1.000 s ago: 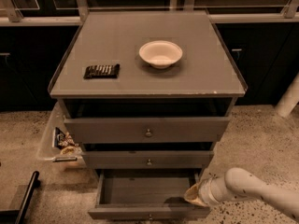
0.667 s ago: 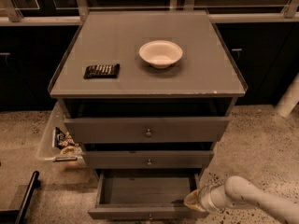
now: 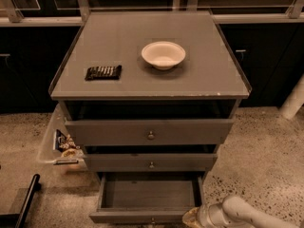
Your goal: Close bottom drawer
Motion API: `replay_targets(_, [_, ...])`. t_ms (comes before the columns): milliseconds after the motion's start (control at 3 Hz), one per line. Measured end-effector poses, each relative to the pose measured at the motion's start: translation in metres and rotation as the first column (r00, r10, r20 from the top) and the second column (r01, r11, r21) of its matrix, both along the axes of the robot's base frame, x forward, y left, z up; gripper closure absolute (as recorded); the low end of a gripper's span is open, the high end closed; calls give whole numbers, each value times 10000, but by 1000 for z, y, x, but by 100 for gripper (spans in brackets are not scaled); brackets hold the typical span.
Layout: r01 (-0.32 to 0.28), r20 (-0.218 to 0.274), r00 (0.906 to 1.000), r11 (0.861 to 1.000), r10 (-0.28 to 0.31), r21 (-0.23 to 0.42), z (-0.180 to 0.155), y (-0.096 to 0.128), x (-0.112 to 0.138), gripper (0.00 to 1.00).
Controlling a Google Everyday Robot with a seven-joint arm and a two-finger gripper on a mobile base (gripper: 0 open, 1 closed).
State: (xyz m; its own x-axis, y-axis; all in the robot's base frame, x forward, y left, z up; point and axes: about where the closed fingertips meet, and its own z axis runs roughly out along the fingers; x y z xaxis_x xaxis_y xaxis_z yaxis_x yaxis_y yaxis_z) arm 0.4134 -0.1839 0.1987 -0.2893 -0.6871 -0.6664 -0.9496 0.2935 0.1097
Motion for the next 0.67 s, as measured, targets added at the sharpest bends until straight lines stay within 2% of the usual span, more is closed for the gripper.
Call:
replay_targets(333, [-203, -69, 9998, 9998, 203, 31, -22, 7, -5, 100])
replay_targets(667, [-224, 46, 9997, 9997, 225, -79, -30, 13, -5, 100])
